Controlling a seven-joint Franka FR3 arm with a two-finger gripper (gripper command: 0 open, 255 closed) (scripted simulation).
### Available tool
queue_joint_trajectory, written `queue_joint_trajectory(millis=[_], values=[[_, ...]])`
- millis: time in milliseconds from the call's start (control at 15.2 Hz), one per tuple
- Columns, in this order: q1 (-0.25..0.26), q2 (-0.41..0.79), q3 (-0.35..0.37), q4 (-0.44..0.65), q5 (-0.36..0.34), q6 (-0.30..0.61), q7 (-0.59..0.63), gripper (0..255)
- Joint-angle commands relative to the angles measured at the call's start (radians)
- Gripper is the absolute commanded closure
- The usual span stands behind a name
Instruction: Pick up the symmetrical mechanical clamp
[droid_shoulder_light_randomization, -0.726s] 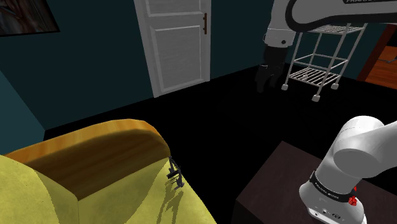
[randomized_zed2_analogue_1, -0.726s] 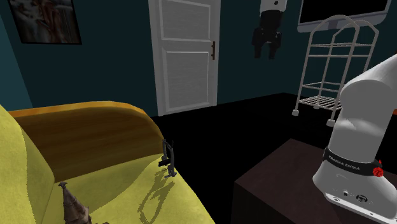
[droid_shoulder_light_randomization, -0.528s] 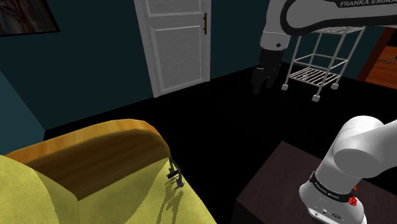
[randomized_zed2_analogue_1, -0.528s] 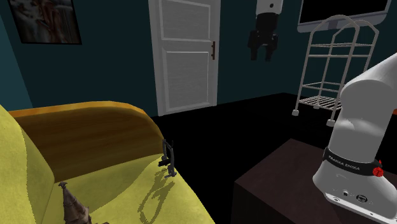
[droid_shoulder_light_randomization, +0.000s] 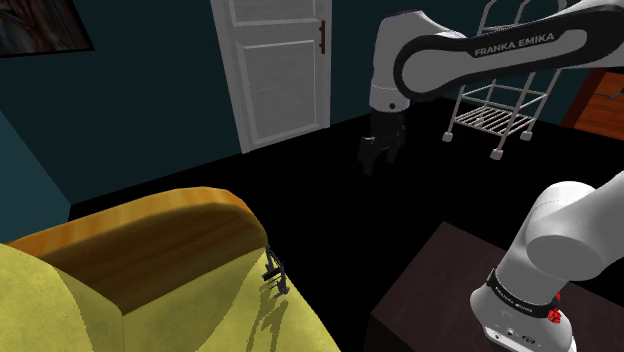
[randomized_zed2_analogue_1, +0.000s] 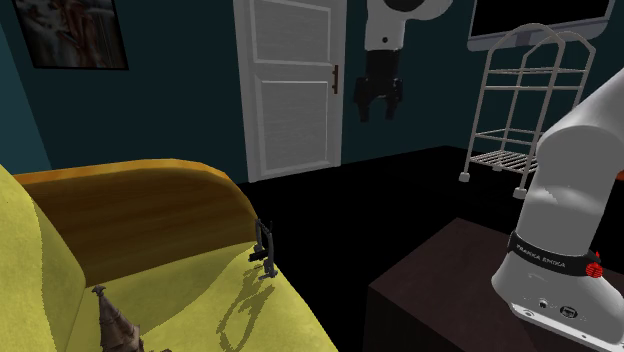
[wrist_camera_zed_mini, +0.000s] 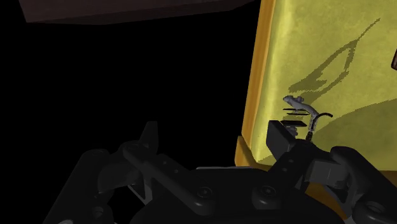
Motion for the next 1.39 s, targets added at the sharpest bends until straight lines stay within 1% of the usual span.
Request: queue_joint_trajectory(millis=[0,330,594,792,990,1320], values=[[0.005,0.055,0.037,0.002,0.001,0.051,0.041,0],[0.012,0.220,0.126,0.044,-0.024,0.162,0.155,0],[0.014,0.370,0.189,0.103,-0.076,0.236,0.259,0],[0.021,0.491,0.226,0.161,-0.136,0.278,0.345,0],[0.038,0.618,0.248,0.232,-0.210,0.306,0.435,0],[0.096,0.833,0.246,0.379,-0.336,0.320,0.572,0]])
